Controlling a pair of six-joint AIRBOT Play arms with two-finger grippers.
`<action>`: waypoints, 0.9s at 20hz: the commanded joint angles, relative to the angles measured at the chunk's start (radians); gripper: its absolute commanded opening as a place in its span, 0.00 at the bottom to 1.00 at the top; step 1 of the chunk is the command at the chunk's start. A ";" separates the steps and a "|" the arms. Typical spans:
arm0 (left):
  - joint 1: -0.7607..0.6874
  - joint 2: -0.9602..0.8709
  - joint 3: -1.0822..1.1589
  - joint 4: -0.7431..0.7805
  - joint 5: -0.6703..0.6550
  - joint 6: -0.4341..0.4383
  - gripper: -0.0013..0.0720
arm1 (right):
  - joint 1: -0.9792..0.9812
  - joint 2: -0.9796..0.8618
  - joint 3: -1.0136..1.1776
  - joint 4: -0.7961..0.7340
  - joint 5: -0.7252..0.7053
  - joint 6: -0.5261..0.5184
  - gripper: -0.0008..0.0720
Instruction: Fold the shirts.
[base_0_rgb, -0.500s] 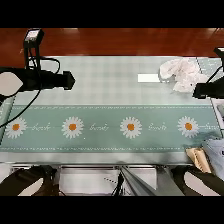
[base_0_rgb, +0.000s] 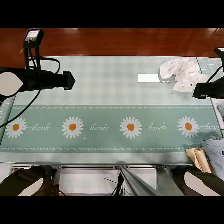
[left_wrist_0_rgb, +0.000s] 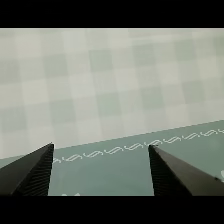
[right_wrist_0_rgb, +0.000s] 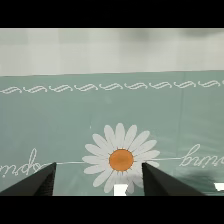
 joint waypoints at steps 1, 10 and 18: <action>0.000 0.000 0.001 0.000 0.000 0.000 1.00 | 0.000 0.000 0.000 0.000 0.001 0.000 0.85; 0.000 -0.002 0.001 0.000 0.016 0.000 1.00 | 0.000 0.000 0.000 0.045 -0.122 0.010 0.85; -0.001 -0.020 0.001 0.001 0.257 0.000 1.00 | 0.000 -0.087 0.000 -0.109 -0.685 0.170 0.84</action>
